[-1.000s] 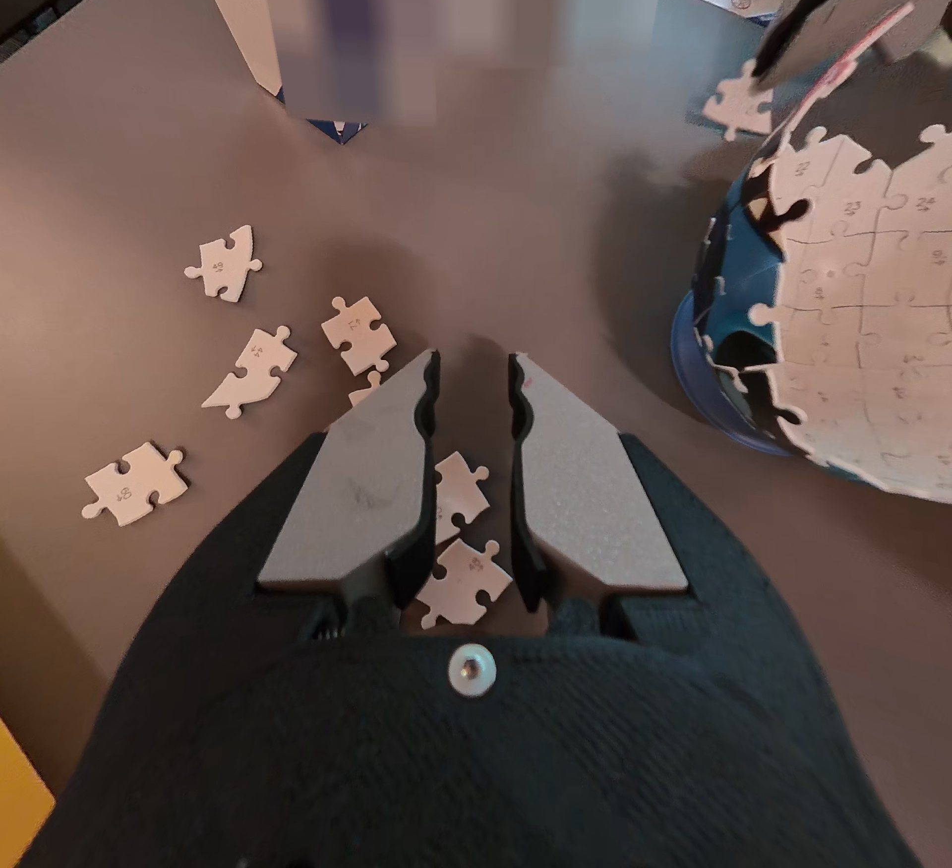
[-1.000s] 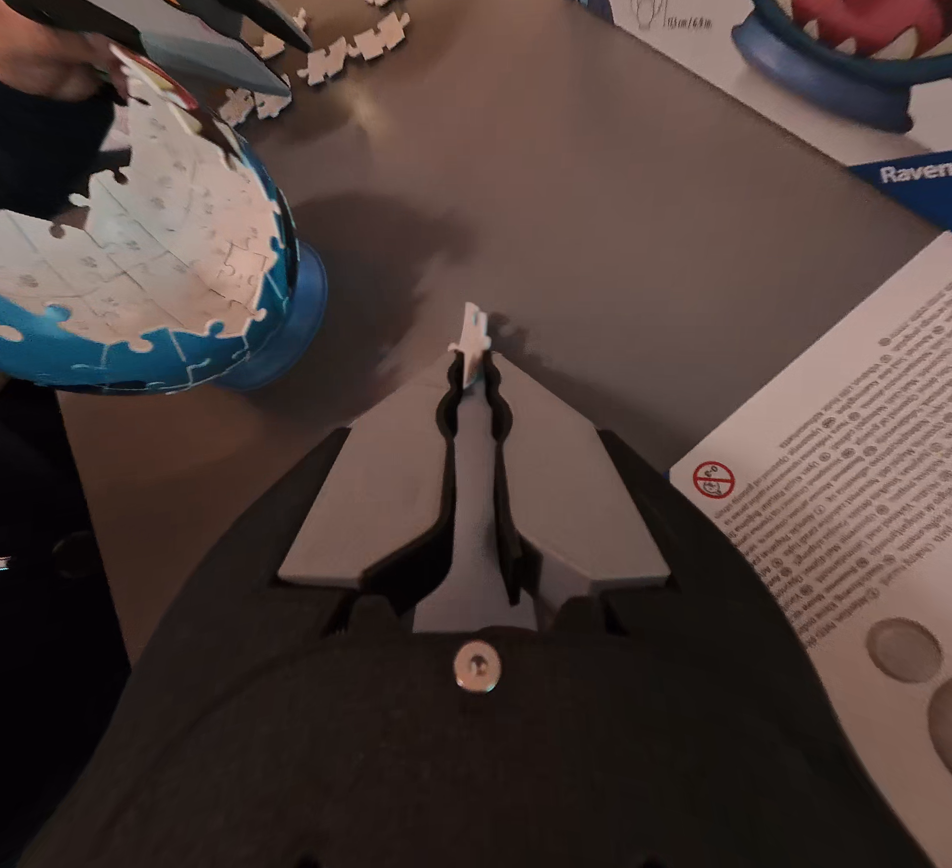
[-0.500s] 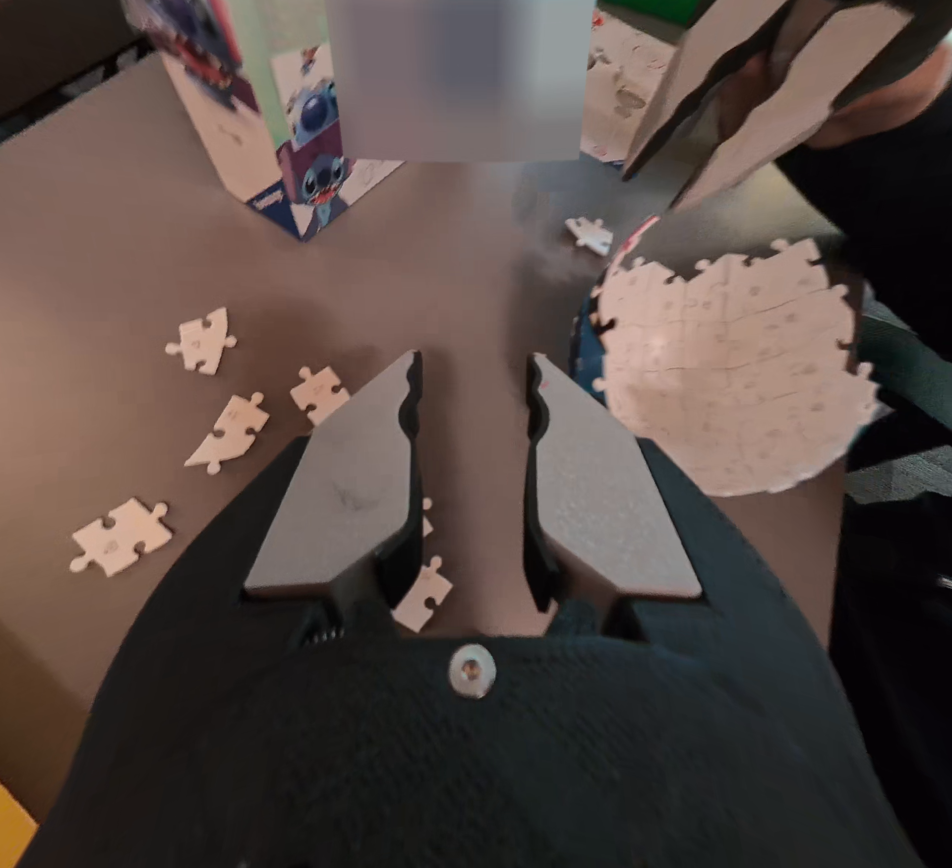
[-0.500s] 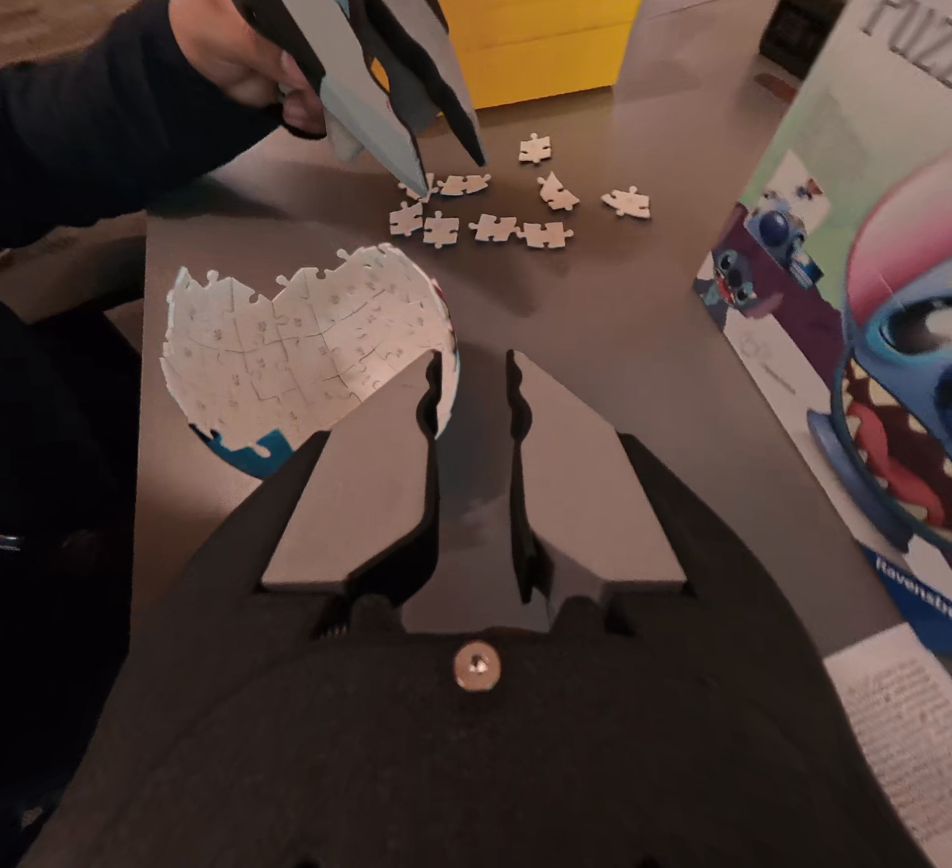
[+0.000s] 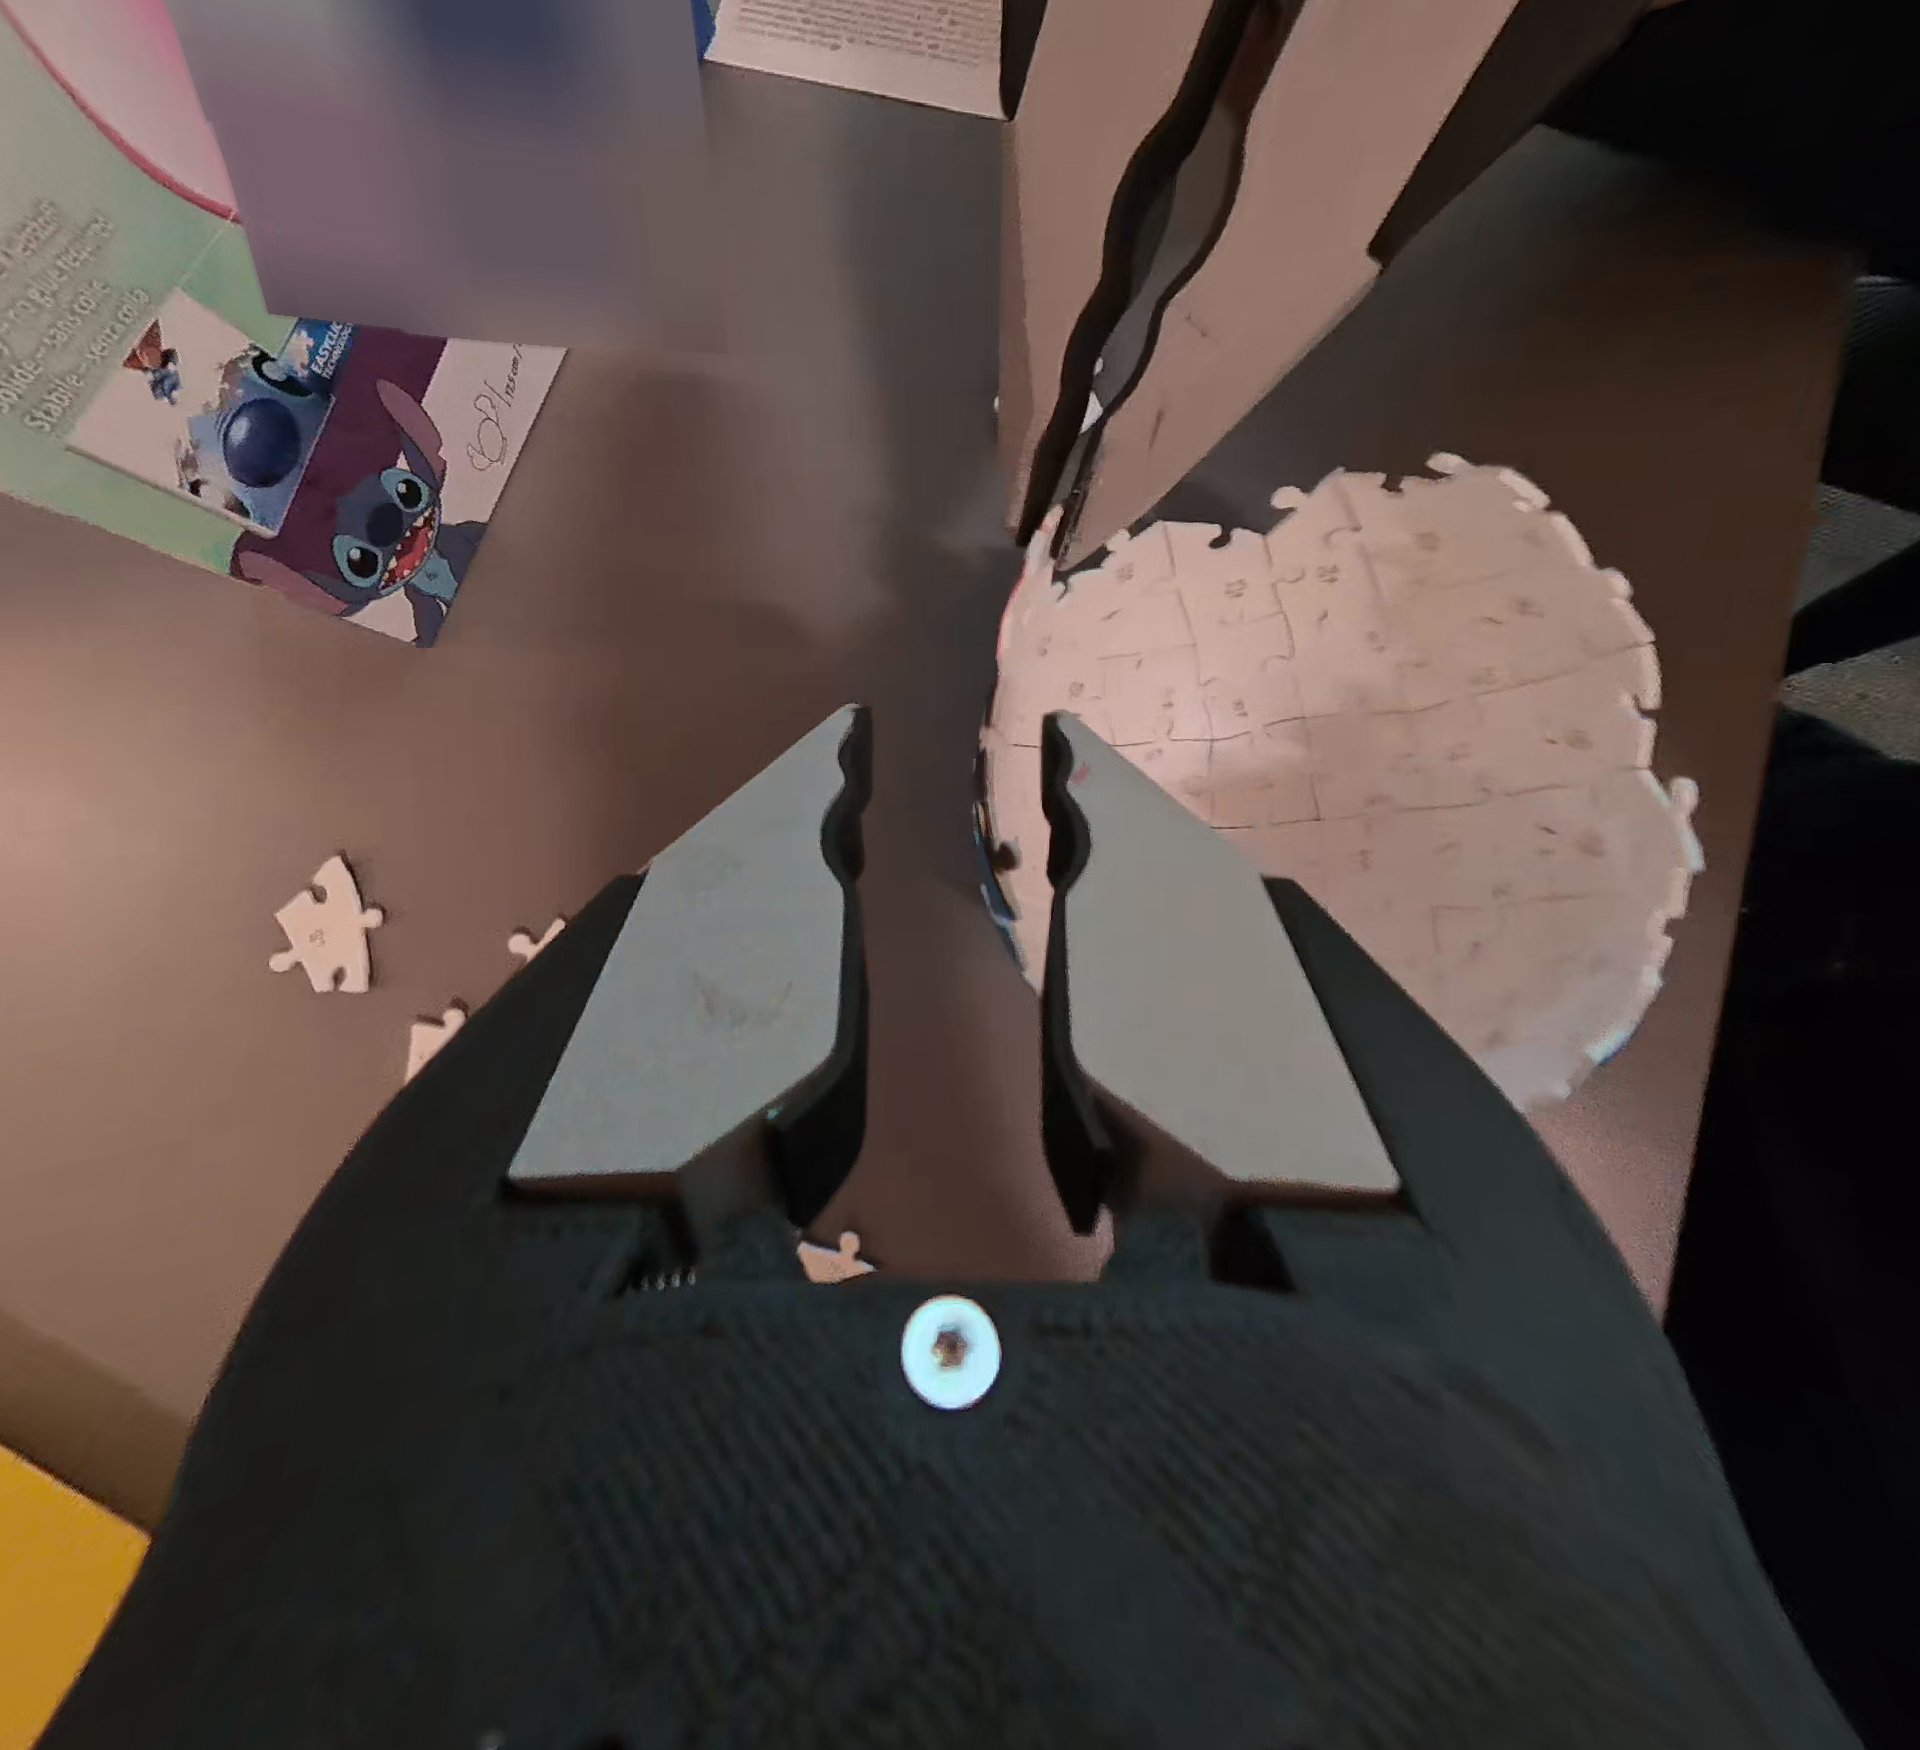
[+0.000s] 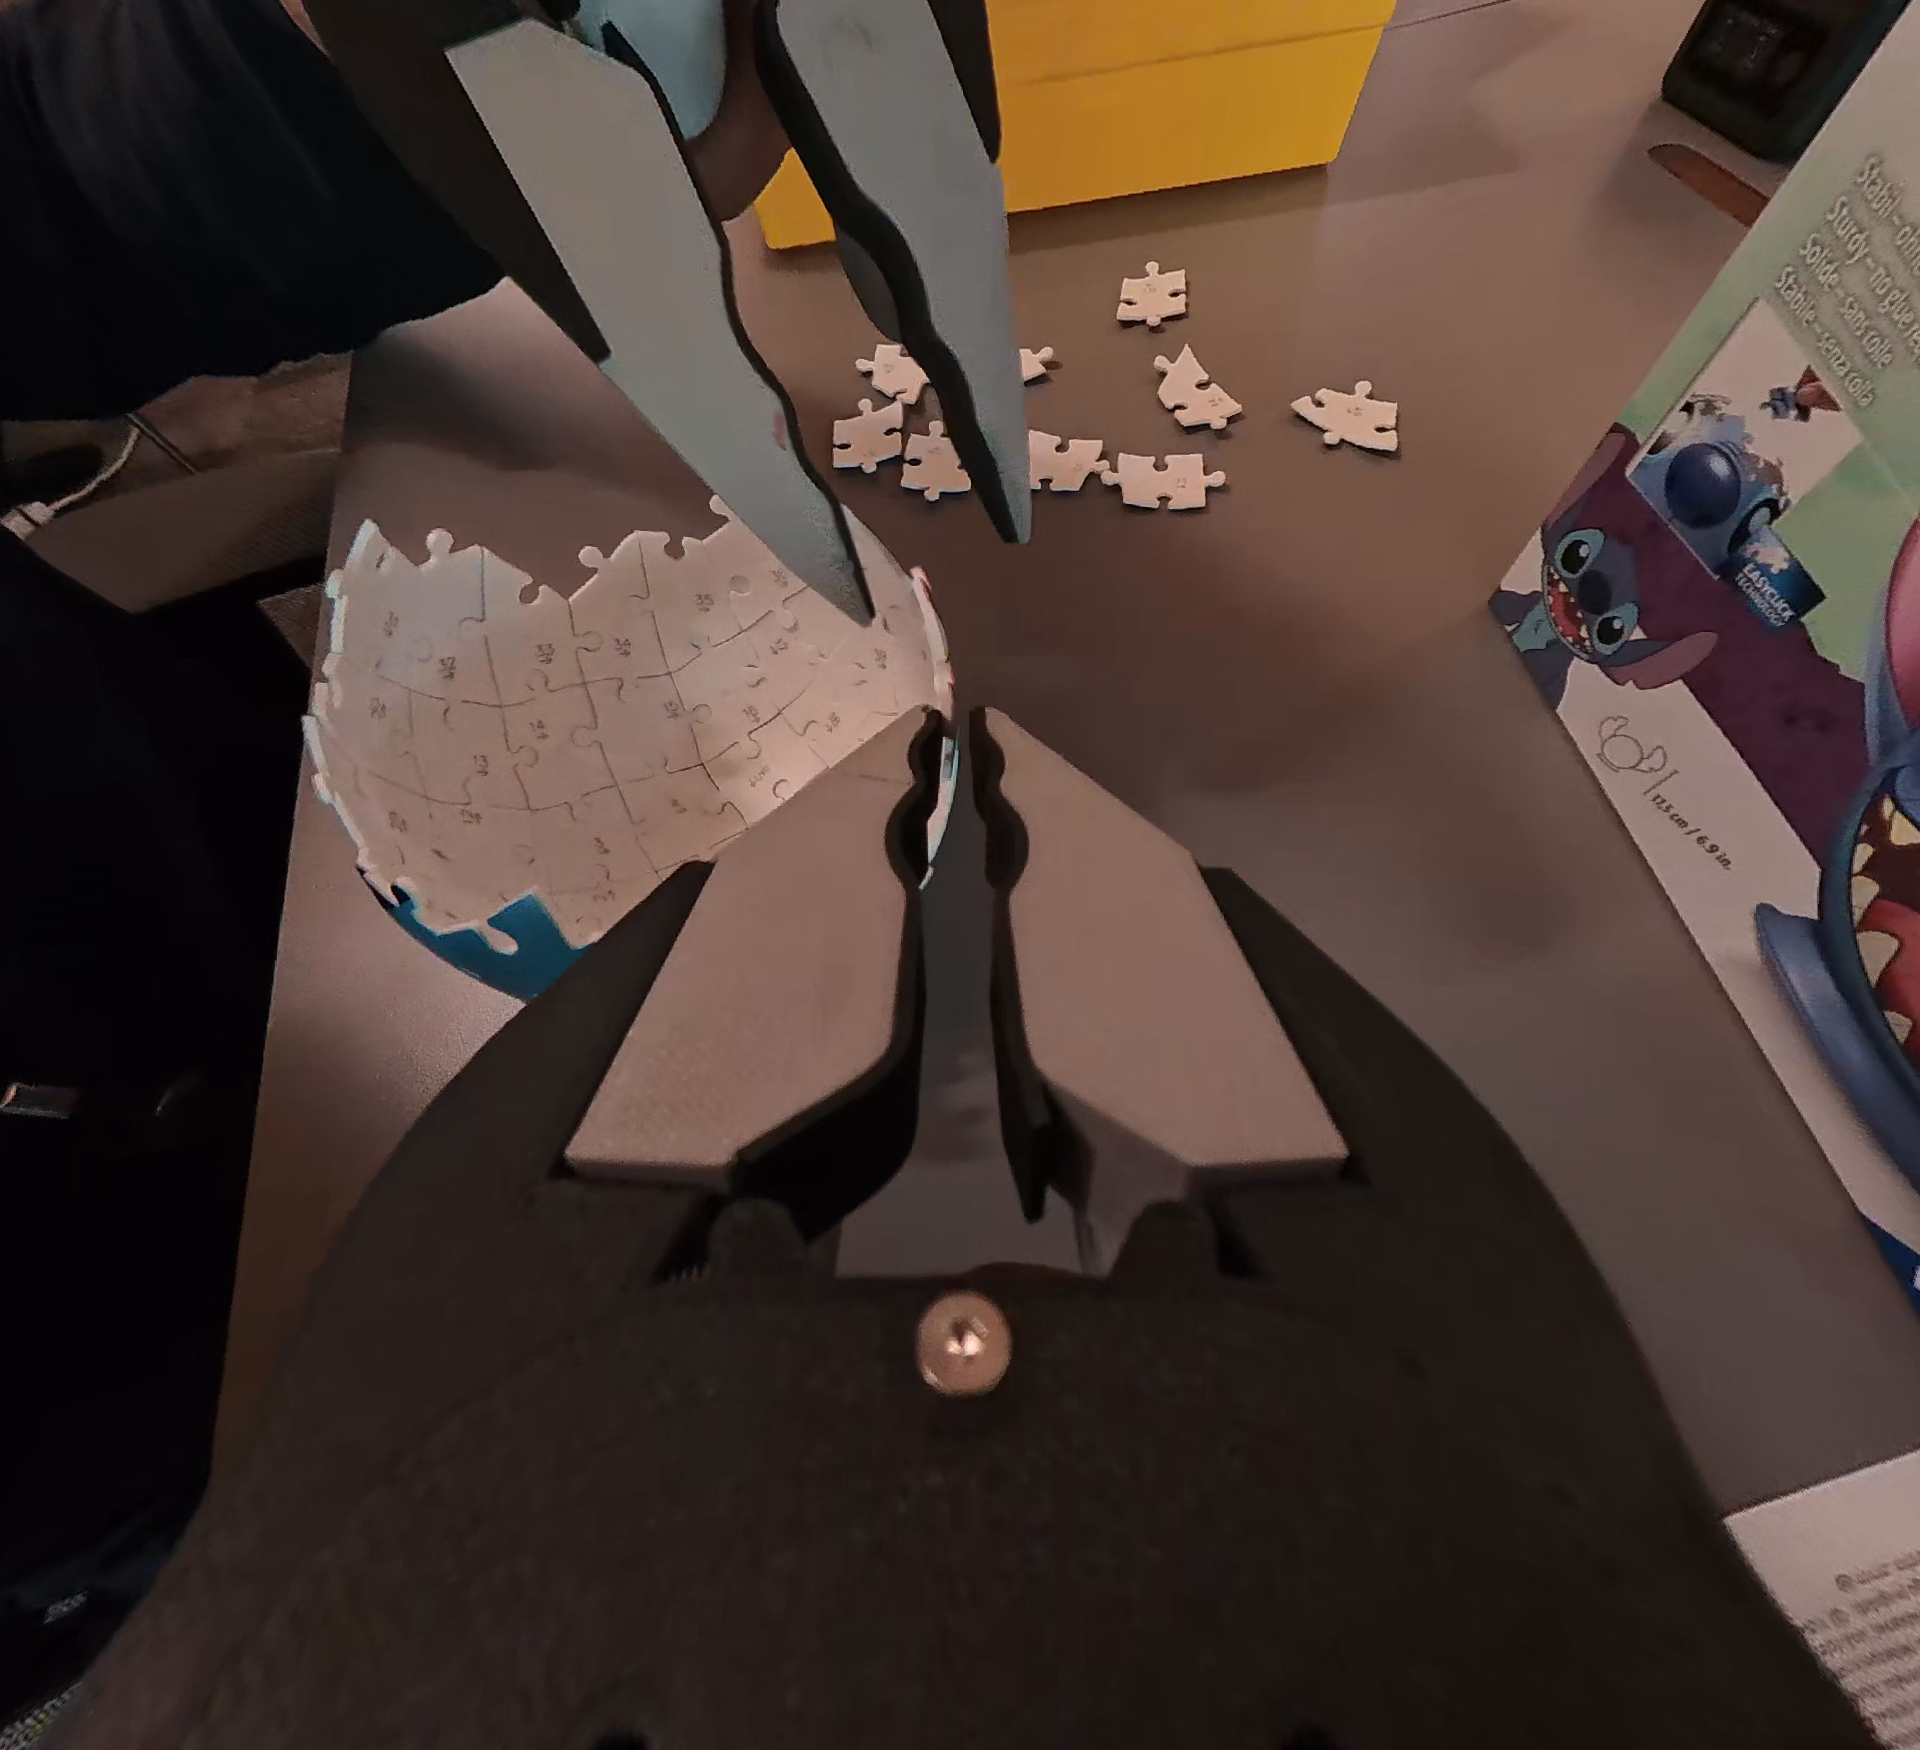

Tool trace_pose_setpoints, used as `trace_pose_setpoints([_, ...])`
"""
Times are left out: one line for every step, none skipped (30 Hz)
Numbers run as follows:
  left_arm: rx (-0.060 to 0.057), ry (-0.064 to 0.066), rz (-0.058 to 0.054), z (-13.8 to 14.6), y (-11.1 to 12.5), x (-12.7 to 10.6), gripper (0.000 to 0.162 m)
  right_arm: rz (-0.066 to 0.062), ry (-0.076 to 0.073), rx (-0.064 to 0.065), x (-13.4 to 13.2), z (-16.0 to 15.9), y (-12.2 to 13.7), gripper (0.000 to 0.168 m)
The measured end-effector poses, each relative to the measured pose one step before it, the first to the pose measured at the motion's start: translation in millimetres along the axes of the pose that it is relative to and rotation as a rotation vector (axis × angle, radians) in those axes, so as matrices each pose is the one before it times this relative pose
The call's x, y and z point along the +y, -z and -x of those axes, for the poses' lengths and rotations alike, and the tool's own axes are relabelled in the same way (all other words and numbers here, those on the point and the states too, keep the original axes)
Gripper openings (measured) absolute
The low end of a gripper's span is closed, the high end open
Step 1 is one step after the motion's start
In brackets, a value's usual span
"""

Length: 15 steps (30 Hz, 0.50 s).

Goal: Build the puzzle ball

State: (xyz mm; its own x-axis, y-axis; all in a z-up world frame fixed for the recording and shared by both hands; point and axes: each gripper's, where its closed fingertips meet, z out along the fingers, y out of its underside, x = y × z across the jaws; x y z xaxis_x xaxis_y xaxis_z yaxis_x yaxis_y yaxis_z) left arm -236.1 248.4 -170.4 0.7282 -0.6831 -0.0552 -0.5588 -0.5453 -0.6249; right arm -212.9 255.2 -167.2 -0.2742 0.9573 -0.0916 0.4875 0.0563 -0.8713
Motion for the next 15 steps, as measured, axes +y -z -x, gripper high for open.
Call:
trace_pose_setpoints([0.0056, -0.0025, 0.0047, -0.88, -2.11, -0.82, 0.032, -0.0003, 0.0022, -0.0007, 0.42, 0.21, -0.27, 0.002])
trace_pose_setpoints([0.0139, 0.0022, 0.0032, -1.65, -1.90, -0.76, 0.031, -0.0005, 0.0025, -0.0003, 0.17, 0.32, -0.32, 0.002])
trace_pose_setpoints([0.0127, 0.0035, 0.0015, -1.38, -1.83, -0.61, 0.030, 0.0000, 0.0019, -0.0018, 0.17, 0.58, -0.61, 0.002])
trace_pose_setpoints([0.0111, 0.0020, 0.0021, -1.18, -1.52, -0.21, 0.029, 0.0010, 0.0023, -0.0010, 0.17, 0.42, -0.58, 0.001])
trace_pose_setpoints([0.0091, 0.0017, 0.0023, -0.72, -1.41, 0.11, 0.028, 0.0010, 0.0036, 0.0015, 0.07, 0.17, -0.59, 0.000])
trace_pose_setpoints([0.0058, 0.0015, 0.0025, -0.37, -1.30, 0.24, 0.027, 0.0012, 0.0039, 0.0028, 0.09, -0.03, -0.57, 0.000])
trace_pose_setpoints([0.0035, -0.0002, 0.0019, -0.20, -1.17, 0.21, 0.025, 0.0011, 0.0033, 0.0035, 0.05, -0.14, -0.41, 0.000])
trace_pose_setpoints([0.0050, -0.0024, 0.0022, -0.67, -1.07, 0.36, 0.022, -0.0001, 0.0024, 0.0036, -0.04, -0.30, -0.12, 0.000])
trace_pose_setpoints([0.0069, -0.0043, 0.0027, -1.22, -1.03, 0.43, 0.017, -0.0008, 0.0018, 0.0019, -0.08, -0.17, -0.03, 0.000])
trace_pose_setpoints([0.0057, -0.0058, 0.0033, -1.22, -0.92, 0.44, 0.011, -0.0004, 0.0017, 0.0007, -0.07, 0.03, 0.13, 0.000])
trace_pose_setpoints([0.0010, -0.0062, 0.0036, -0.74, -0.87, 0.52, 0.009, -0.0004, 0.0022, 0.0012, -0.03, 0.00, -0.03, 0.000])
trace_pose_setpoints([-0.0111, -0.0052, 0.0025, 1.22, -0.40, 0.23, 0.007, -0.0005, 0.0021, 0.0012, -0.19, -0.02, -0.07, 0.000])
trace_pose_setpoints([-0.0066, -0.0053, 0.0009, 0.80, 0.02, 0.06, 0.005, -0.0007, 0.0020, 0.0015, -0.08, -0.04, -0.05, 0.000])
trace_pose_setpoints([0.0000, -0.0015, 0.0012, -0.10, 0.21, -0.01, 0.003, -0.0007, 0.0020, 0.0002, -0.20, 0.04, -0.05, 0.000])
trace_pose_setpoints([0.0010, -0.0014, -0.0004, -0.10, 0.26, -0.01, 0.002, -0.0011, 0.0016, -0.0002, -0.16, 0.16, 0.09, 0.000])
